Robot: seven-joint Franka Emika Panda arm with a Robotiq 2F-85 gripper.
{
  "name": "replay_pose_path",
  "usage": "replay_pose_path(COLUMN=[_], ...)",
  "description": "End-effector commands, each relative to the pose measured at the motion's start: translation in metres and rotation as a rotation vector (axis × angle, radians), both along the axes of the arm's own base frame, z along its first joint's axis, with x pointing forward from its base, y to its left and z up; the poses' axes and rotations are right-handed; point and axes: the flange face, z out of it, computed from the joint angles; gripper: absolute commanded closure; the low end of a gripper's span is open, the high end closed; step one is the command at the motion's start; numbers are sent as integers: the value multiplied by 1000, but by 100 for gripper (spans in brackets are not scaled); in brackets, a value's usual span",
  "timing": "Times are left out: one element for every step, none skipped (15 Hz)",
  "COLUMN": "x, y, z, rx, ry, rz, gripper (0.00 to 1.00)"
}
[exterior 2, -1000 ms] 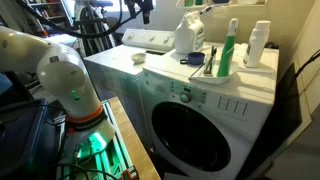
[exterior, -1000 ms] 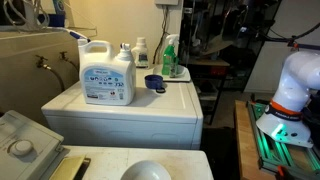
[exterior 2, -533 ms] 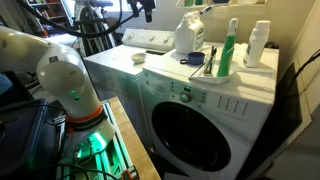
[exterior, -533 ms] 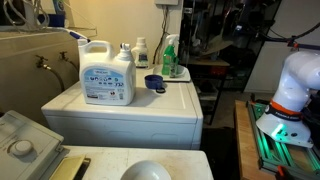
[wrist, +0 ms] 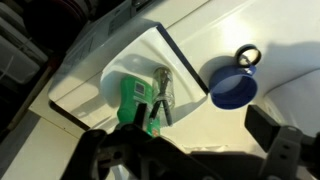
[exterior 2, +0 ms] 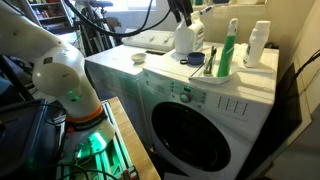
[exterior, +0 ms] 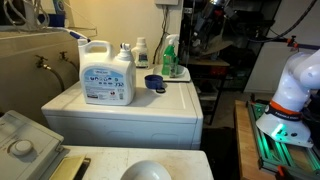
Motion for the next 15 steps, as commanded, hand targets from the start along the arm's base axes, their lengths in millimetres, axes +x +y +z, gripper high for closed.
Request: replay_pose_path(x=[54,64,73,81,87,90,81,86,89,92,98,102,104,106,109], y=[-9,-11,-13,-15,-16,-13,-12,-12,-12,-13,-21,-31,-38,-44,-50], z=[-37,-46,-53,-58,-57,-53,-59,-58,-56,-56,-64,-74,-83,-93,-104], rx=[-76,-90,-88,-80,-35,25,-34,-14,-4,16,5,22,28,43,63], ry=[117,140,151,145,117,105,125,119,116,94,98,124,144,163,191], rz=[-134,-174,-206,-238,-259,-251,-224,-229,-233,-256,-307,-364,-415,-460,-500], gripper=[0,0,0,0,0,0,0,0,0,0,0,0,0,0,0])
